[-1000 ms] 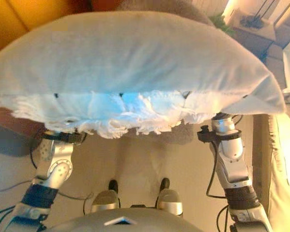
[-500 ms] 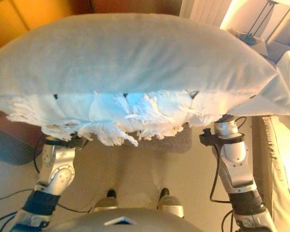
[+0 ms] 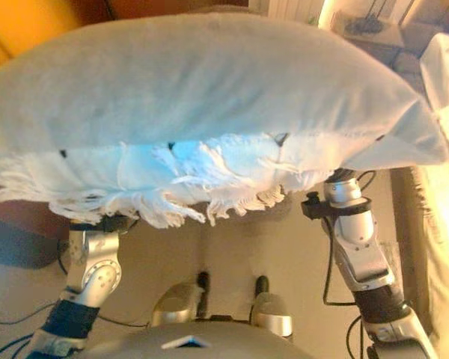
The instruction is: Pick up the cushion and take it to the sofa
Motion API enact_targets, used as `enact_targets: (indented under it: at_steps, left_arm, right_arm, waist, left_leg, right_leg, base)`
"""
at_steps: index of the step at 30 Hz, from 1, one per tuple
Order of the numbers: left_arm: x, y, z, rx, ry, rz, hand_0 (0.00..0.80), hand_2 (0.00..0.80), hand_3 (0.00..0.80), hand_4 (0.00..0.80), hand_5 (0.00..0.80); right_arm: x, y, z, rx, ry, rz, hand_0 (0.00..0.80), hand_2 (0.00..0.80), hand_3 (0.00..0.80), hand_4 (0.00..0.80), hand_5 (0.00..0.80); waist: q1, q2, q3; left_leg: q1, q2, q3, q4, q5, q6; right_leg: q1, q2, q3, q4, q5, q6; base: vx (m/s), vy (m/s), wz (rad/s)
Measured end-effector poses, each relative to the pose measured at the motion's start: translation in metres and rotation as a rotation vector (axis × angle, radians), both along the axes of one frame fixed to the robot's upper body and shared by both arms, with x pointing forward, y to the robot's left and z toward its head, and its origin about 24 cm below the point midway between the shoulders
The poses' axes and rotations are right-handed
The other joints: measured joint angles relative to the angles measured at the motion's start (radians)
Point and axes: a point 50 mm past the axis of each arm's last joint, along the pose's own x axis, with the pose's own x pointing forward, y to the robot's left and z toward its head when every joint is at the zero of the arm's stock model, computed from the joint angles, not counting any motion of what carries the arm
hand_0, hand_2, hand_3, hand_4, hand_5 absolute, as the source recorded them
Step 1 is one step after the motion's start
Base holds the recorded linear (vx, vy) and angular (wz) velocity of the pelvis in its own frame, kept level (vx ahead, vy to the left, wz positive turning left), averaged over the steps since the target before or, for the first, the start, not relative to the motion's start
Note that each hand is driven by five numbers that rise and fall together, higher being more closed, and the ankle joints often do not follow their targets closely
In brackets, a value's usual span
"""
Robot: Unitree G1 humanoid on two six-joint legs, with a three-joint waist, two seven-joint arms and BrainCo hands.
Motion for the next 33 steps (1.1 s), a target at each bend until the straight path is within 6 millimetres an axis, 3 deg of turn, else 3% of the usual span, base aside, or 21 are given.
enact_targets:
  at_steps: [1,2,3,4,6,9,10,12,13,14,16,19,20,21,23,26,29,33]
  left_arm:
    - [0.0,0.001,0.001,0.0,-0.008,0.004,0.8,0.8,0.8,0.8,0.8]
    - [0.0,0.0,0.0,-0.01,-0.006,0.006,0.8,0.8,0.8,0.8,0.8]
    - [0.001,-0.001,0.0,-0.012,-0.007,0.003,0.8,0.8,0.8,0.8,0.8]
    - [0.0,-0.001,0.0,-0.011,-0.007,0.004,0.8,0.8,0.8,0.8,0.8]
    - [0.001,-0.002,0.0,-0.012,-0.007,-0.001,0.8,0.8,0.8,0.8,0.8]
    - [0.001,-0.004,-0.001,-0.022,-0.005,-0.005,0.8,0.8,0.8,0.8,0.8]
    - [0.001,-0.004,0.0,-0.022,-0.009,-0.004,0.8,0.8,0.8,0.8,0.8]
    - [0.001,-0.005,0.001,-0.025,-0.014,-0.009,0.8,0.8,0.8,0.8,0.8]
    - [0.004,-0.007,0.004,-0.03,-0.028,-0.017,0.8,0.8,0.8,0.8,0.8]
    - [0.006,-0.007,0.007,-0.028,-0.041,-0.023,0.8,0.8,0.8,0.8,0.8]
    - [0.006,-0.008,0.009,-0.016,-0.06,-0.039,0.8,0.8,0.8,0.8,0.8]
    - [0.006,-0.004,0.014,-0.003,-0.078,-0.031,0.8,0.8,0.8,0.8,0.8]
    - [0.006,-0.002,0.015,0.002,-0.081,-0.023,0.8,0.8,0.8,0.8,0.8]
    - [0.007,-0.001,0.016,0.007,-0.082,-0.02,0.8,0.8,0.8,0.8,0.8]
    - [0.008,-0.001,0.017,0.011,-0.081,-0.024,0.8,0.8,0.8,0.8,0.8]
    - [0.008,-0.001,0.017,0.009,-0.079,-0.025,0.8,0.8,0.8,0.8,0.8]
    - [0.009,-0.002,0.016,0.008,-0.073,-0.028,0.8,0.8,0.8,0.8,0.8]
    - [0.009,-0.005,0.014,0.014,-0.068,-0.048,0.8,0.8,0.8,0.8,0.8]
  right_arm:
    - [0.001,0.0,0.002,0.0,-0.008,-0.001,0.8,0.8,0.8,0.8,0.8]
    - [0.002,-0.001,0.001,0.002,-0.002,-0.006,0.8,0.8,0.8,0.8,0.8]
    - [0.004,-0.001,-0.001,0.007,0.008,-0.013,0.8,0.8,0.8,0.8,0.8]
    - [0.005,-0.001,-0.001,0.012,0.015,-0.016,0.8,0.8,0.8,0.8,0.8]
    - [0.006,-0.002,0.002,0.011,0.002,-0.018,0.8,0.8,0.8,0.8,0.8]
    - [0.007,-0.003,0.003,-0.002,-0.004,-0.017,0.8,0.8,0.8,0.8,0.8]
    - [0.007,-0.003,0.003,-0.004,-0.002,-0.014,0.8,0.8,0.8,0.8,0.8]
    - [0.006,-0.004,0.006,-0.013,-0.015,-0.013,0.8,0.8,0.8,0.8,0.8]
    - [0.004,-0.006,0.01,-0.014,-0.033,-0.019,0.8,0.8,0.8,0.8,0.8]
    - [0.004,-0.007,0.012,-0.008,-0.041,-0.024,0.8,0.8,0.8,0.8,0.8]
    - [0.003,-0.009,0.012,0.004,-0.043,-0.035,0.8,0.8,0.8,0.8,0.8]
    - [0.001,-0.005,0.008,0.037,-0.031,-0.032,0.8,0.8,0.8,0.8,0.8]
    - [0.0,-0.003,0.005,0.04,-0.022,-0.03,0.8,0.8,0.8,0.8,0.8]
    - [-0.001,-0.002,0.003,0.045,-0.018,-0.032,0.8,0.8,0.8,0.8,0.8]
    - [-0.001,-0.002,0.003,0.05,-0.019,-0.033,0.8,0.8,0.8,0.8,0.8]
    - [-0.002,-0.002,0.001,0.051,-0.013,-0.036,0.8,0.8,0.8,0.8,0.8]
    - [-0.002,-0.003,0.002,0.048,-0.015,-0.038,0.8,0.8,0.8,0.8,0.8]
    - [-0.002,-0.005,0.002,0.063,-0.019,-0.058,0.8,0.8,0.8,0.8,0.8]
  waist:
    - [0.011,-0.017,0.011]
    - [0.016,-0.013,0.02]
    - [0.015,-0.024,0.032]
    - [0.024,-0.044,0.042]
    - [0.027,-0.051,0.056]
    - [0.038,-0.014,0.075]
    - [0.039,-0.022,0.078]
    - [0.037,-0.044,0.073]
    - [0.032,-0.049,0.071]
    - [0.027,-0.054,0.068]
    - [0.034,-0.071,0.058]
    - [0.036,-0.087,0.033]
    - [0.034,-0.1,0.019]
    - [0.028,-0.112,0.005]
    - [0.021,-0.114,-0.002]
    - [0.003,-0.087,-0.01]
    - [-0.046,-0.068,-0.016]
    - [-0.081,-0.065,-0.032]
  left_leg:
    - [-0.007,-0.009,0.0,0.027,-0.008,-0.002]
    - [-0.022,-0.007,-0.017,0.066,-0.023,-0.004]
    - [-0.077,-0.005,-0.045,0.155,-0.052,-0.021]
    - [-0.102,-0.02,-0.06,0.163,-0.071,-0.033]
    - [-0.159,-0.017,-0.088,0.06,-0.059,-0.031]
    - [-0.175,0.022,-0.099,-0.055,-0.022,-0.031]
    - [-0.178,0.018,-0.058,-0.004,0.01,-0.033]
    - [-0.193,-0.017,0.023,0.088,0.007,-0.022]
    - [-0.197,-0.039,0.052,0.108,0.016,-0.007]
    - [-0.191,-0.063,0.057,0.109,0.02,0.03]
    - [-0.164,-0.109,0.071,0.11,0.006,0.066]
    - [-0.112,-0.139,0.073,0.077,-0.001,0.143]
    - [-0.085,-0.148,0.062,0.033,0.011,0.143]
    - [-0.065,-0.153,0.054,-0.004,0.034,0.147]
    - [-0.023,-0.156,0.038,-0.062,0.053,0.153]
    - [0.017,-0.139,0.023,-0.11,0.052,0.15]
    - [0.053,-0.137,-0.018,-0.131,0.044,0.139]
    - [0.096,-0.14,-0.082,-0.155,0.021,0.118]
  right_leg:
    - [0.048,0.0,0.006,-0.067,-0.014,-0.029]
    - [0.08,0.012,0.007,-0.111,0.007,-0.033]
    - [0.109,0.017,0.022,-0.143,0.01,-0.043]
    - [0.127,0.012,0.05,-0.153,0.005,-0.049]
    - [0.145,0.015,0.07,-0.172,-0.003,-0.045]
    - [0.188,0.019,0.093,-0.15,-0.057,-0.019]
    - [0.207,-0.009,0.094,-0.134,-0.092,-0.01]
    - [0.24,-0.073,0.084,-0.114,-0.14,-0.003]
    - [0.223,-0.096,0.073,-0.017,-0.155,0.02]
    - [0.198,-0.11,0.056,0.101,-0.168,0.042]
    - [0.163,-0.129,0.04,0.302,-0.144,0.091]
    - [0.151,-0.124,0.037,0.374,-0.049,0.107]
    - [0.131,-0.113,0.051,0.381,-0.071,0.116]
    - [0.107,-0.102,0.053,0.362,-0.089,0.111]
    - [0.067,-0.102,-0.001,0.294,-0.115,0.1]
    - [-0.032,-0.095,-0.053,0.105,-0.123,0.086]
    - [-0.083,-0.098,-0.029,-0.092,0.002,0.086]
    - [-0.075,-0.113,0.076,-0.306,0.215,0.092]
  base:
    - [0.531,0.098,0.21]
    - [0.469,0.105,0.3]
    - [0.529,0.133,0.4]
    - [0.52,0.162,0.34]
    - [0.588,0.224,0.07]
    - [0.67,0.326,-0.23]
    - [0.621,0.306,-0.33]
    - [0.697,0.318,-0.25]
    - [0.755,0.303,0.08]
    - [0.713,0.261,0.12]
    - [0.629,0.203,0.02]
    - [0.499,0.121,0.06]
    - [0.372,0.064,0.19]
    - [0.312,0.044,0.14]
    - [0.313,0.024,0.12]
    - [0.275,0.004,0.04]
    - [0.328,-0.072,0.32]
    - [0.321,-0.121,0.44]
